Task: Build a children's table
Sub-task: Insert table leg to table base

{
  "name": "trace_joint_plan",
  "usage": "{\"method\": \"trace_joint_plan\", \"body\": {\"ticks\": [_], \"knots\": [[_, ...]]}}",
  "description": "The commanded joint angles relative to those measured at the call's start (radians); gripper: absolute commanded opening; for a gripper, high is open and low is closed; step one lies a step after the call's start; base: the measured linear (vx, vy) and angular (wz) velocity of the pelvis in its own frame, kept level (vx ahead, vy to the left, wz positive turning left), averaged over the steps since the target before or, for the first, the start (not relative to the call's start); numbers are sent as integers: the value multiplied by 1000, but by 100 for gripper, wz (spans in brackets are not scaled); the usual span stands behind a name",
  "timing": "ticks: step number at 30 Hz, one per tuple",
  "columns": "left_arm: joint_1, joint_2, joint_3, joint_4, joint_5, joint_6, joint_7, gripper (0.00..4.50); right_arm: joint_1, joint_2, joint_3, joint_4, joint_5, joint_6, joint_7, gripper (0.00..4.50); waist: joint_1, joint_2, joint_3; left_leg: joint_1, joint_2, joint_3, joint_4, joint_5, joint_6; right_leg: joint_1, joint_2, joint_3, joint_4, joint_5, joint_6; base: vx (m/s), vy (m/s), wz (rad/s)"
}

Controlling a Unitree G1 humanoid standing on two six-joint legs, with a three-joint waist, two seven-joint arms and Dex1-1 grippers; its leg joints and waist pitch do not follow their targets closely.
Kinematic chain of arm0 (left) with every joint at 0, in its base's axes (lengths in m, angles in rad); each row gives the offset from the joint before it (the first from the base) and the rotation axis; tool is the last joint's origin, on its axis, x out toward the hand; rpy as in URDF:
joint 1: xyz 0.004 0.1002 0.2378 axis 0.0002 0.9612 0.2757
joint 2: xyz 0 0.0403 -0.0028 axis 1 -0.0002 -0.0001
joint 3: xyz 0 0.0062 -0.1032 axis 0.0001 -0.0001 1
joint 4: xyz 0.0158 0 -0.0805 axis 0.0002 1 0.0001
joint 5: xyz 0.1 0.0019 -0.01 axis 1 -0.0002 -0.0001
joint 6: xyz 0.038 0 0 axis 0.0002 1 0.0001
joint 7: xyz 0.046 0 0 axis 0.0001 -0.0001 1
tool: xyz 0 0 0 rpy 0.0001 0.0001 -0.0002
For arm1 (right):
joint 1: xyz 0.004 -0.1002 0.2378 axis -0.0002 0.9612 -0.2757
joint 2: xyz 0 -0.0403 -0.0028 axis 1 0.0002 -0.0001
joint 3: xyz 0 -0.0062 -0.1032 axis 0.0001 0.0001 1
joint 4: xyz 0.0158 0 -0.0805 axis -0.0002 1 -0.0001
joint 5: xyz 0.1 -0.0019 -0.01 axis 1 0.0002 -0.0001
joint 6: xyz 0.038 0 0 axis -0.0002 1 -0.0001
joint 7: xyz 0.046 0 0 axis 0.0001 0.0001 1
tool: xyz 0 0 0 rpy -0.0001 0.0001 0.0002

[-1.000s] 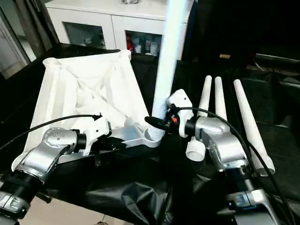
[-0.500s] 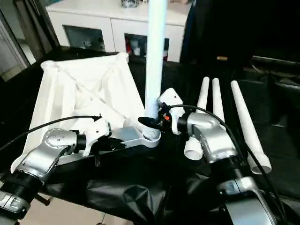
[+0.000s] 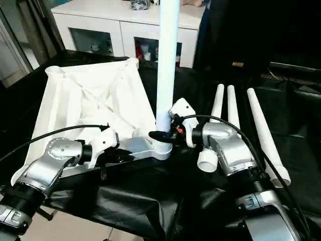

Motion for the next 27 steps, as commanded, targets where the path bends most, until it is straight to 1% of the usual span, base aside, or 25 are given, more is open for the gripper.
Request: {"method": "trace_joint_plan", "body": {"ticks": [1, 3, 4, 5, 6, 7, 8, 9, 11, 12, 13, 14, 15, 16, 17, 18, 20, 21, 22, 23, 24, 25, 26, 27], "knots": [[-20, 7, -3, 0, -6, -19, -13, 0, 19, 5, 37, 60, -33, 22, 10, 187, 4, 3, -61, 8, 70, -25, -71, -119, 40, 57, -99, 57, -68, -83, -244, 0, 0, 0], [-23, 6, -4, 1, -9, -19, -21, 0, 9, 26, 22, 84, -24, 11, -8, 187, 1, 3, -60, 8, 70, -25, -73, -132, 37, 56, -98, 57, -70, -90, -246, 0, 0, 0], [-24, 6, -4, 3, -9, -20, -23, 0, 6, 35, 13, 90, -18, 12, -14, 187, 0, 9, -59, 8, 69, -26, -74, -145, 31, 56, -98, 57, -71, -104, -246, 0, 0, 0], [-26, 6, -6, 7, -8, -23, -28, 0, 5, 43, 2, 94, -9, 17, -22, 187, -3, 7, -57, 8, 69, -26, -75, -157, 29, 55, -96, 56, -74, -116, -245, 0, 0, 0], [-26, 6, -6, 7, -8, -23, -28, 0, 5, 43, 2, 94, -9, 17, -22, 187, -5, 7, -57, 9, 69, -27, -77, -178, 18, 57, -97, 56, -76, -144, -238, 0, 0, 0], [-28, 7, -7, 10, -7, -25, -30, 0, 6, 46, -4, 95, -3, 22, -25, 187, -5, 6, -57, 10, 70, -28, -78, -180, 16, 57, -97, 56, -76, -148, -236, 0, 0, 0], [-30, 7, -8, 14, -7, -26, -34, 0, 11, 47, -18, 92, 10, 34, -28, 187, -5, 13, -57, 11, 69, -28, -78, -182, 13, 57, -97, 57, -77, -150, -234, 0, 0, 0], [-31, 6, -8, 17, -6, -27, -35, 0, 20, 49, -33, 88, 23, 46, -35, 187, -6, 11, -57, 11, 69, -27, -78, -183, 13, 57, -96, 58, -79, -148, -233, 0, 0, 0], [-36, 0, -8, 26, -5, -31, -31, 0, 50, 54, -75, 73, 55, 59, -58, 187, -5, 10, -60, 12, 70, -27, -77, -174, 14, 58, -96, 58, -75, -123, -239, 0, 0, 0], [-40, -3, -7, 32, -3, -33, -27, 0, 70, 58, -96, 61, 70, 60, -73, 187, -2, 13, -62, 12, 72, -26, -76, -154, 18, 58, -95, 57, -72, -74, -247, 0, 0, 0], [-43, -7, -6, 37, -3, -33, -22, 0, 102, 64, -120, 39, 89, 55, -87, 187, -1, 12, -63, 13, 72, -26, -76, -150, 20, 57, -95, 57, -71, -62, -248, 0, 0, 0], [-43, -7, -6, 37, -3, -33, -22, 0, 102, 64, -120, 39, 89, 55, -87, 187, 1, 11, -63, 12, 73, -26, -75, -145, 23, 58, -98, 57, -69, -45, -250, 0, 0, 0], [-46, -10, -4, 41, -3, -34, -18, 0, 121, 69, -136, 26, 100, 51, -95, 187, 1, 14, -64, 12, 72, -26, -75, -144, 25, 58, -96, 56, -71, -40, -251, 0, 0, 0], [-50, -12, -4, 46, -2, -35, -14, 0, 150, 80, -159, 4, 122, 53, -106, 187, 1, 14, -64, 12, 72, -26, -75, -144, 25, 58, -96, 56, -71, -40, -251, 0, 0, 0], [-55, -14, -3, 53, -1, -37, -11, 0, 177, 93, -184, -14, 141, 58, -116, 187, 2, 17, -62, 11, 71, -26, -76, -156, 26, 58, -99, 57, -73, -62, -248, 0, 0, 0], [-55, -14, -3, 54, -1, -37, -11, 0, 179, 93, -185, -16, 141, 57, -117, 187, 2, 14, -61, 12, 71, -26, -77, -168, 23, 58, -99, 56, -76, -91, -245, 0, 0, 0], [-61, -16, -3, 62, 0, -41, -11, 0, 219, 99, -187, -44, 140, 46, -123, 187, 3, 15, -60, 12, 70, -25, -77, -173, 22, 57, -98, 56, -79, -113, -239, 0, 0, 0], [-64, -17, -3, 66, 1, -42, -11, 0, 248, 98, -179, -67, 132, 34, -124, 187, 5, 22, -60, 12, 72, -27, -79, -171, 19, 56, -99, 57, -81, -129, -227, 0, 0, 0], [-67, -19, -3, 70, 2, -45, -10, 0, 277, 92, -161, -99, 118, 19, -124, 187, 6, 20, -60, 13, 72, -26, -78, -171, 19, 54, -98, 57, -83, -127, -221, 0, 0, 0], [-69, -20, -3, 74, 4, -49, -11, 0, 304, 83, -138, -138, 100, 8, -126, 187, 8, 18, -60, 13, 73, -27, -80, -170, 19, 56, -98, 57, -82, -120, -216, 0, 0, 0], [-69, -20, -3, 74, 4, -49, -11, 0, 304, 83, -138, -138, 100, 8, -126, 187, 8, 18, -60, 13, 72, -27, -82, -168, 21, 56, -97, 56, -80, -115, -215, 0, 0, 0], [-71, -21, -4, 77, 6, -52, -12, 0, 315, 69, -110, -171, 77, 4, -125, 187, 8, 19, -60, 13, 72, -27, -82, -173, 22, 55, -98, 56, -82, -122, -216, 0, 0, 0], [-71, -21, -4, 77, 6, -52, -12, 0, 315, 69, -110, -171, 77, 4, -125, 187, 9, 20, -58, 13, 72, -28, -83, -180, 20, 55, -99, 56, -84, -136, -214, 0, 0, 0], [-74, -22, -4, 82, 7, -54, -14, 0, 321, 57, -88, -199, 61, 7, -122, 187, 10, 29, -59, 15, 73, -28, -83, -188, 15, 53, -98, 56, -84, -149, -210, 0, 0, 0]]}}
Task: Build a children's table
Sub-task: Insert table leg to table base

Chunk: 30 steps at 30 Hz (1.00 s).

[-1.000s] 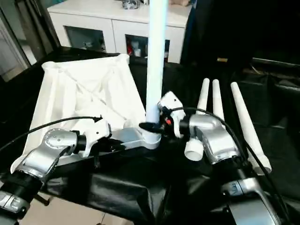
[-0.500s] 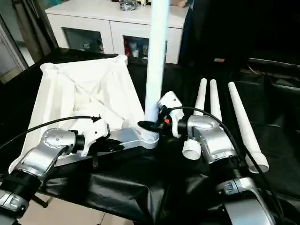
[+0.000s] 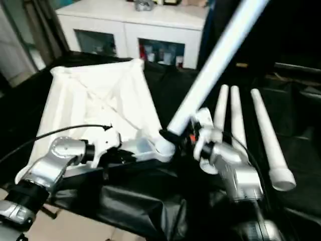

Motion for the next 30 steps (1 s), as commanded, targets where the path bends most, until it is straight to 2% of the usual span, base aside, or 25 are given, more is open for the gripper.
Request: {"method": "trace_joint_plan", "body": {"ticks": [1, 4, 7, 8, 9, 11, 12, 15, 20, 25, 26, 28, 30], "knots": [[-42, 4, 11, 13, 11, -13, 23, 0, 38, -32, 117, -18, -77, 43, 30, 187, -5, 8, -53, 14, 72, -29, -84, -199, 12, 47, -95, 58, -80, -161, -202, 0, 0, 0], [-47, 3, 8, 20, 15, -19, 20, 0, 21, -49, 154, -49, -92, 63, 52, 187, -5, 8, -54, 14, 71, -28, -84, -198, 11, 50, -98, 60, -79, -164, -200, 0, 0, 0], [-49, 6, 4, 25, 17, -26, 14, 0, -29, -64, 194, -54, -107, 96, 83, 187, -7, 5, -53, 14, 72, -28, -85, -194, 15, 50, -98, 59, -80, -158, -203, 0, 0, 0], [-49, 6, 4, 25, 17, -26, 14, 0, -29, -64, 194, -54, -107, 96, 83, 187, -7, 7, -53, 13, 72, -29, -85, -197, 14, 50, -98, 59, -80, -164, -204, 0, 0, 0], [-48, 6, 2, 25, 18, -27, 13, 0, -45, -69, 205, -48, -110, 105, 97, 187, -8, 1, -53, 13, 72, -28, -85, -197, 15, 50, -99, 59, -81, -165, -204, 0, 0, 0], [-46, 6, 1, 23, 18, -29, 11, 0, -66, -79, 222, -37, -108, 122, 131, 187, -7, 3, -53, 13, 72, -28, -84, -187, 18, 51, -100, 60, -78, -160, -206, 0, 0, 0], [-44, 6, 1, 21, 18, -30, 11, 0, -72, -84, 228, -33, -104, 132, 149, 187, -7, -3, -54, 13, 72, -28, -83, -177, 22, 53, -100, 60, -77, -151, -210, 0, 0, 0], [-39, 7, 1, 19, 15, -35, 5, 0, -79, -109, 250, -13, -110, 129, 196, 187, -4, 0, -55, 13, 74, -27, -81, -159, 31, 51, -101, 59, -75, -129, -216, 0, 0, 0], [-29, 10, 10, 5, -11, -49, -26, 0, -66, -130, 252, 27, -97, 107, 265, 187, 4, -5, -55, 11, 75, -25, -79, -148, 44, 52, -102, 59, -75, -129, -216, 0, 0, 0], [-24, 13, 14, -7, -24, -52, -45, 0, -57, -142, 243, 44, -86, 88, 301, 187, 8, -4, -56, 13, 76, -26, -80, -150, 42, 51, -102, 58, -75, -141, -214, 0, 0, 0], [-23, 15, 16, -9, -29, -58, -54, 0, -52, -144, 235, 50, -77, 80, 314, 187, 9, -1, -56, 12, 76, -26, -80, -150, 42, 51, -103, 57, -75, -136, -216, 0, 0, 0], [-23, 17, 18, -10, -35, -64, -63, 0, -48, -145, 229, 59, -69, 72, 326, 187, 9, -4, -56, 12, 76, -25, -80, -152, 45, 52, -102, 57, -76, -132, -218, 0, 0, 0], [-21, 20, 24, -11, -53, -77, -90, 0, -42, -151, 230, 76, -74, 57, 346, 187, 9, 1, -56, 11, 76, -25, -80, -160, 44, 51, -101, 56, -77, -137, -218, 0, 0, 0]]}}
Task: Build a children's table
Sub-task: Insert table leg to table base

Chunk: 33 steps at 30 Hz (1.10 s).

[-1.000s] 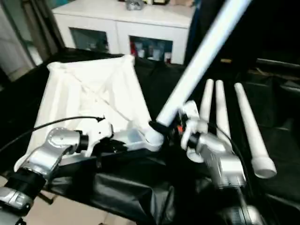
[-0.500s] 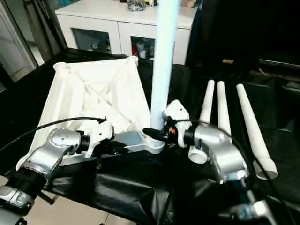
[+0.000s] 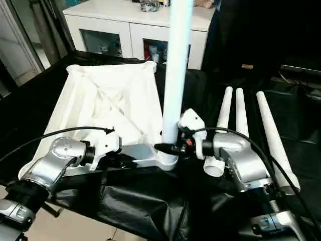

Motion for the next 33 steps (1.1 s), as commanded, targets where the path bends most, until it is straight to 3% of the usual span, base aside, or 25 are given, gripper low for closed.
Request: {"method": "trace_joint_plan", "body": {"ticks": [1, 13, 16, 19, 23, 26, 29, 30, 33], "knots": [[-21, 4, 35, -30, -36, -35, 5, 0, 65, -2, 88, 62, -7, 38, 92, 187, -3, -1, -56, 9, 75, -25, -76, -162, 44, 46, -101, 58, -70, -135, -220, 0, 0, 0], [-32, 28, 32, -11, -32, -49, -43, 0, 63, -5, 105, 107, -34, -25, 123, 187, -4, -1, -55, 10, 76, -26, -78, -173, 42, 45, -102, 57, -71, -146, -227, 0, 0, 0], [-42, 16, 49, 2, -29, -35, -15, 0, 65, 18, 91, 123, -42, -40, 92, 187, -5, -2, -52, 11, 76, -26, -80, -189, 37, 44, -102, 58, -75, -179, -222, 0, 0, 0], [-47, 11, 56, 8, -28, -28, 0, 0, 57, 35, 76, 144, -43, -46, 57, 187, -9, -3, -44, 16, 74, -27, -86, -250, 19, 43, -104, 59, -87, -285, -203, 0, 0, 0], [-68, 4, 70, 38, -21, -16, 41, 0, -1, 86, 38, 261, -97, -69, -117, 187, -28, -3, -38, 26, 70, -36, -94, -339, -22, 34, -107, 58, -100, -447, -166, 0, 0, 0], [-78, 1, 73, 48, -14, -6, 63, 0, -26, 112, 21, 307, -107, -71, -183, 187, -40, -6, -35, 21, 71, -41, -98, -359, -24, 35, -109, 57, -106, -496, -138, 0, 0, 0], [-96, -4, 83, 74, 1, 11, 108, 0, -65, 152, 5, 366, -126, -92, -266, 187, -51, -8, -34, 24, 68, -41, -97, -363, -27, 30, -107, 58, -109, -503, -138, 0, 0, 0], [-102, -5, 86, 83, 5, 16, 123, 0, -74, 160, 7, 382, -132, -100, -279, 187, -57, -8, -34, 19, 68, -42, -97, -353, -24, 33, -109, 58, -107, -495, -142, 0, 0, 0], [-117, -12, 94, 103, 1, 37, 154, 0, -104, 189, 15, 431, -147, -113, -328, 187, -61, -9, -36, 22, 69, -39, -95, -343, -20, 28, -107, 61, -104, -458, -156, 0, 0, 0]]}}
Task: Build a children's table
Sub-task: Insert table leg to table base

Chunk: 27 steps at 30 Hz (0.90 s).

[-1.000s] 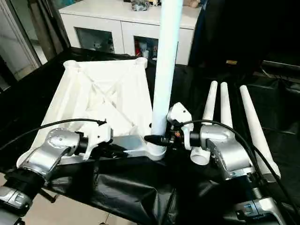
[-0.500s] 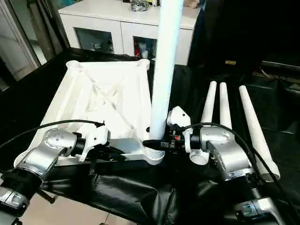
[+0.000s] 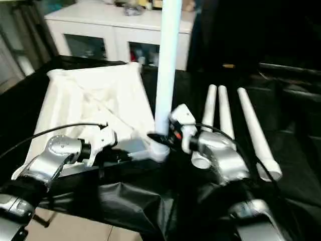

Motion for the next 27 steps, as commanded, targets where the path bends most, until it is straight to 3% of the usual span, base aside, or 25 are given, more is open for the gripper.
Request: {"method": "trace_joint_plan", "body": {"ticks": [1, 8, 12, 17, 20, 23, 27], "knots": [[-57, 4, 56, -18, -21, 3, 32, 0, 28, 10, 38, 133, -87, 39, -69, 187, 3, 3, -40, 5, 67, -38, -94, -337, -19, 25, -106, 61, -102, -434, -170, 0, 0, 0], [-78, -6, 61, 1, -8, 56, 95, 0, -29, 68, 30, 226, -110, 43, -175, 187, -4, 2, -46, 0, 69, -34, -92, -277, -10, 31, -105, 64, -86, -301, -216, 0, 0, 0], [-96, -37, 67, 7, 17, 144, 197, 0, -88, 114, 0, 336, -115, 63, -312, 187, -7, 1, -48, -1, 67, -30, -89, -235, -7, 35, -104, 64, -81, -239, -241, 0, 0, 0], [-117, -108, 77, 10, 37, 240, 339, 0, -144, 170, -36, 432, -110, 67, -434, 187, -6, 0, -44, 2, 67, -29, -91, -257, -10, 32, -104, 63, -86, -282, -233, 0, 0, 0], [-139, -182, 88, 16, 40, 317, 455, 0, -180, 216, -68, 496, -94, 61, -516, 187, -5, -7, -41, 7, 68, -28, -91, -282, -15, 27, -105, 64, -93, -331, -223, 0, 0, 0], [-155, -216, 91, 32, 47, 332, 511, 0, -192, 240, -76, 518, -95, 55, -544, 187, -2, -7, -41, 5, 67, -31, -93, -292, -10, 27, -105, 63, -98, -362, -198, 0, 0, 0], [-158, -226, 93, 27, 52, 348, 539, 0, -206, 259, -92, 539, -92, 49, -551, 187, -1, -7, -40, 3, 67, -32, -95, -298, -5, 26, -106, 63, -98, -362, -192, 0, 0, 0]]}}
